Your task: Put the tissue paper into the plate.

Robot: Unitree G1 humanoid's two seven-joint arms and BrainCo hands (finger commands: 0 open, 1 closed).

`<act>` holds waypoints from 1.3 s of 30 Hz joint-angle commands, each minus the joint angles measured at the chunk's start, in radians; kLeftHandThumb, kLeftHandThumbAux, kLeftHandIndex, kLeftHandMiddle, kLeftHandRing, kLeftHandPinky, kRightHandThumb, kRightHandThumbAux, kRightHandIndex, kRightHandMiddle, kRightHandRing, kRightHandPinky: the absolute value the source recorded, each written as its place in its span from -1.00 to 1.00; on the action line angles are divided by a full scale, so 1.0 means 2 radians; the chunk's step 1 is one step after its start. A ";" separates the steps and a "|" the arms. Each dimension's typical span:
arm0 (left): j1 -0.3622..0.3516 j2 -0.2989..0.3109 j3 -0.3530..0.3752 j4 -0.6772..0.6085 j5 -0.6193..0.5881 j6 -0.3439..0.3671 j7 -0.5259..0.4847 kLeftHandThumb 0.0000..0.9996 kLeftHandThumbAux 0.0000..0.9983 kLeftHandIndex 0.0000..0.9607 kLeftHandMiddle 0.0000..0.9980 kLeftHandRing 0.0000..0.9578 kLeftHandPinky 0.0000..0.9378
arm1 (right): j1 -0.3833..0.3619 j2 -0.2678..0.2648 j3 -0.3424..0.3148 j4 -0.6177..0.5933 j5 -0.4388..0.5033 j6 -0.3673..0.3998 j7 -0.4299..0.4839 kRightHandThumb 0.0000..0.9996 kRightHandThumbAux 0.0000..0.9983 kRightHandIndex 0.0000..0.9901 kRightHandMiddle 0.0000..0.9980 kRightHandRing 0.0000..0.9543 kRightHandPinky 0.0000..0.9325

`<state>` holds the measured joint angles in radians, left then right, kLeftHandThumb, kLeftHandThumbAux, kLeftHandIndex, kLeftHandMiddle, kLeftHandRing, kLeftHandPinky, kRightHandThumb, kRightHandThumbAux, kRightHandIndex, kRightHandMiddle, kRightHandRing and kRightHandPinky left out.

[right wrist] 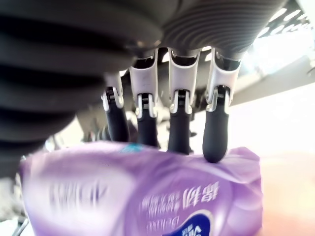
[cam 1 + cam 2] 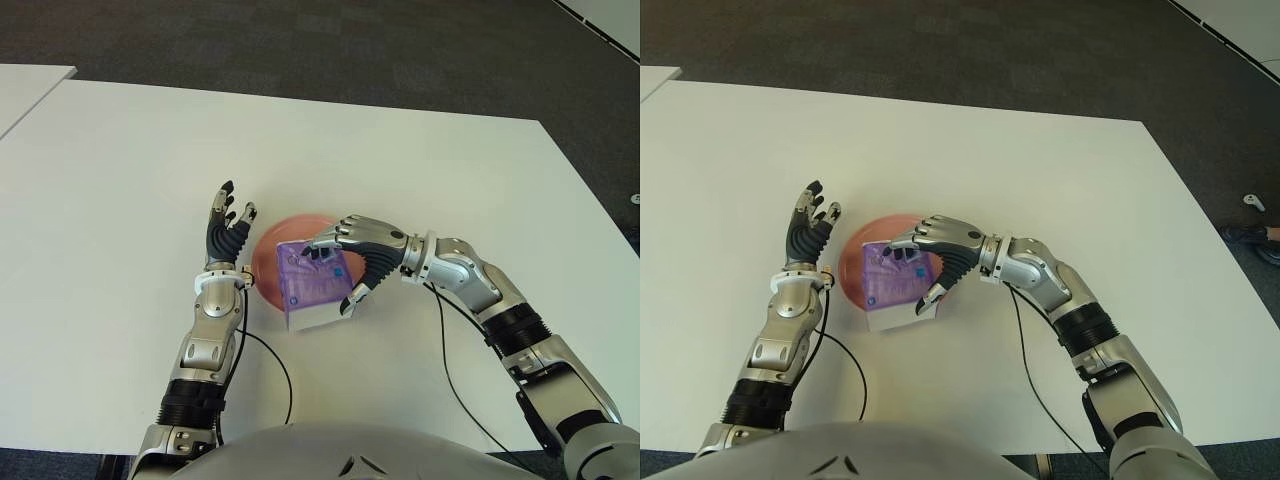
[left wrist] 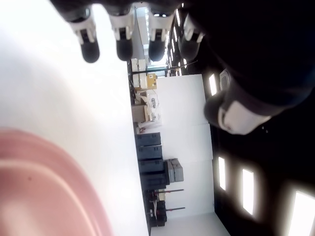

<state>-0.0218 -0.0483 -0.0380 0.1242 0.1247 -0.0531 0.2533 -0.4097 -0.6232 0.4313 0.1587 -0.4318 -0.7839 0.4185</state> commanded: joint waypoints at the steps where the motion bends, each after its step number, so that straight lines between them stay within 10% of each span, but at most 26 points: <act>1: -0.003 0.009 0.010 0.042 -0.008 -0.023 -0.014 -1.00 0.03 -1.00 -1.00 -1.00 -1.00 | 0.003 -0.002 0.004 -0.012 -0.015 0.001 0.018 -0.77 -0.35 -1.00 -0.99 -1.00 -1.00; 9: -0.039 0.028 0.033 0.169 -0.020 -0.099 -0.024 -1.00 -0.01 -1.00 -1.00 -1.00 -1.00 | 0.009 0.003 -0.002 -0.020 -0.033 0.003 0.013 -0.83 -0.44 -1.00 -1.00 -1.00 -1.00; 39: -0.066 0.029 0.043 0.233 -0.014 -0.157 -0.011 -1.00 -0.02 -1.00 -1.00 -1.00 -1.00 | 0.024 0.007 -0.006 -0.031 -0.105 0.037 -0.020 -0.80 -0.42 -1.00 -1.00 -1.00 -1.00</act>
<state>-0.1598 0.0064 0.0382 0.5473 0.0963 -0.3750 0.2246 -0.3878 -0.6066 0.4119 0.0826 -0.6219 -0.7281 0.3709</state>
